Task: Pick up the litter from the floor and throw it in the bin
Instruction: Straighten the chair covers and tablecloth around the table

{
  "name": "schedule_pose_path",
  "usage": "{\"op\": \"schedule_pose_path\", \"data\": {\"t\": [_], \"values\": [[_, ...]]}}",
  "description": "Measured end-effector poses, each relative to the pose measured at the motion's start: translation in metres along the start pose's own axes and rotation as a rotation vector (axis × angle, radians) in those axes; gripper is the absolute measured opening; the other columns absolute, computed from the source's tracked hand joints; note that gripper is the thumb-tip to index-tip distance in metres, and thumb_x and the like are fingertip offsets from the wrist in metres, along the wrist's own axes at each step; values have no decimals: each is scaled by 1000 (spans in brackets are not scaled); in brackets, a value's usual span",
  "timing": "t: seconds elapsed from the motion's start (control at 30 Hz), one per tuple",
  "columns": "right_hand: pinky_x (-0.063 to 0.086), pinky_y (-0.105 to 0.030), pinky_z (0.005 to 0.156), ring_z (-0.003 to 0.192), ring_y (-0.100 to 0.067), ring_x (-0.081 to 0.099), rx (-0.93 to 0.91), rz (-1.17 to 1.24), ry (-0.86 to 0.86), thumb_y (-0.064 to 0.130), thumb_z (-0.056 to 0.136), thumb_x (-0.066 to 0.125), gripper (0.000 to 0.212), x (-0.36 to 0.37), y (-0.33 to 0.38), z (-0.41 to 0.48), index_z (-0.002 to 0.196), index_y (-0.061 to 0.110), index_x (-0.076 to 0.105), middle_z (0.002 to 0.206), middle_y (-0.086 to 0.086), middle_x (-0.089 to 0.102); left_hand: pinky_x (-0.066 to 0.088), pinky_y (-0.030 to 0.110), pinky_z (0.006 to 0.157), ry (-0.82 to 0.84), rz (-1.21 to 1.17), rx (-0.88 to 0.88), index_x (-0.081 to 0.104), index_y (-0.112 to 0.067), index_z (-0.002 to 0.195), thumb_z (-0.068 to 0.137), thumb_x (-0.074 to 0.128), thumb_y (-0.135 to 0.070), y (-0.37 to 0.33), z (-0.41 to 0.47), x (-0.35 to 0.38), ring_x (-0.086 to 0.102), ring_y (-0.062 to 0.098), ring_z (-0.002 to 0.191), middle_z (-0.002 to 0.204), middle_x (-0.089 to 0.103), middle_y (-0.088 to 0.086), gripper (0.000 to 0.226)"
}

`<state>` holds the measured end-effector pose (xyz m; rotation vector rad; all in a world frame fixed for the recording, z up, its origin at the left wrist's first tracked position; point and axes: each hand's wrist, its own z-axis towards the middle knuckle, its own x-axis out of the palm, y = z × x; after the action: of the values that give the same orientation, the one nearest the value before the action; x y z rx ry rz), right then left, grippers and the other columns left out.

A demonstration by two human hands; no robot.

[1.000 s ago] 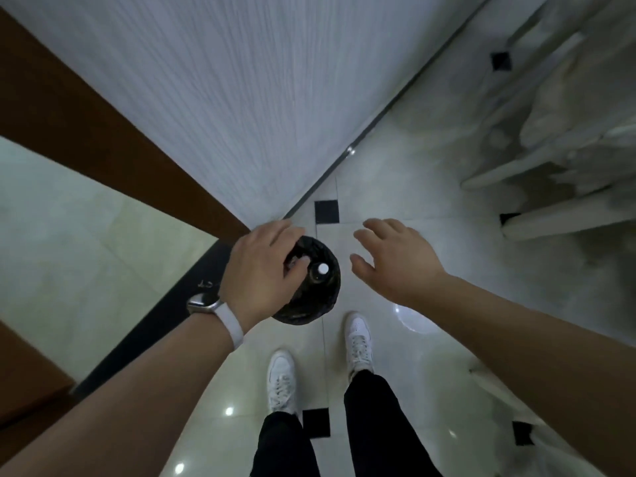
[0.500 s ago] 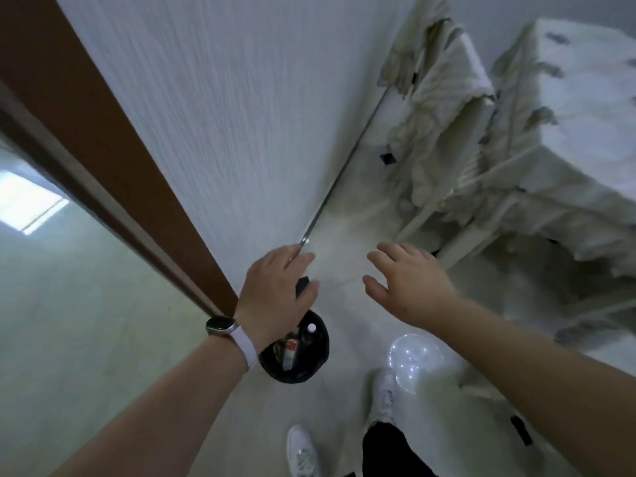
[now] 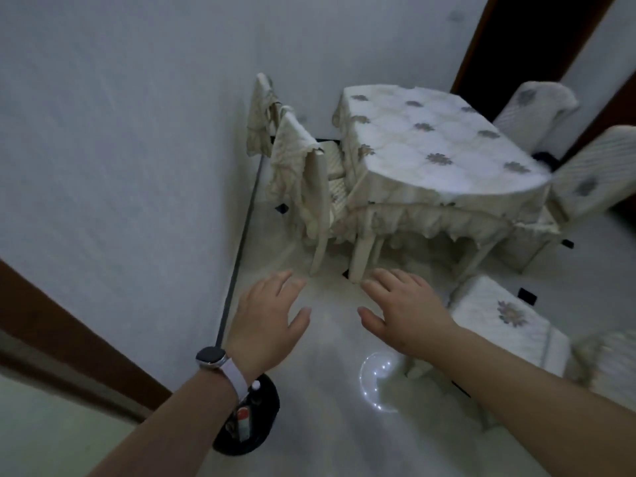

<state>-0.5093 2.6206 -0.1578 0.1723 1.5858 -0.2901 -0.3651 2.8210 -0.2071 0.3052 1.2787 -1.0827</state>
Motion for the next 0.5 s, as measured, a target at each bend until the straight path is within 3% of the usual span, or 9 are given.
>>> {"op": "schedule_pose_path", "data": {"t": [0.23,0.5], "values": [[51,-36,85,103,-25,65,71,57,-99,54,86,40,52,-11,-45,-75,112,19,69,118,-4,67,49,45,91,40,11,90,64,-18,125,86,48,-48,-84,-4,7,59,28,117,130,61,8,51],[35,-37,104,127,-23,47,89,123,-81,59,88,21,67,-19,-73,-114,133,22,54,140,-1,51,51,45,93,63,67,148,62,-17,128,87,49,-48,-130,-15,2,58,29,117,130,61,10,54]]}}
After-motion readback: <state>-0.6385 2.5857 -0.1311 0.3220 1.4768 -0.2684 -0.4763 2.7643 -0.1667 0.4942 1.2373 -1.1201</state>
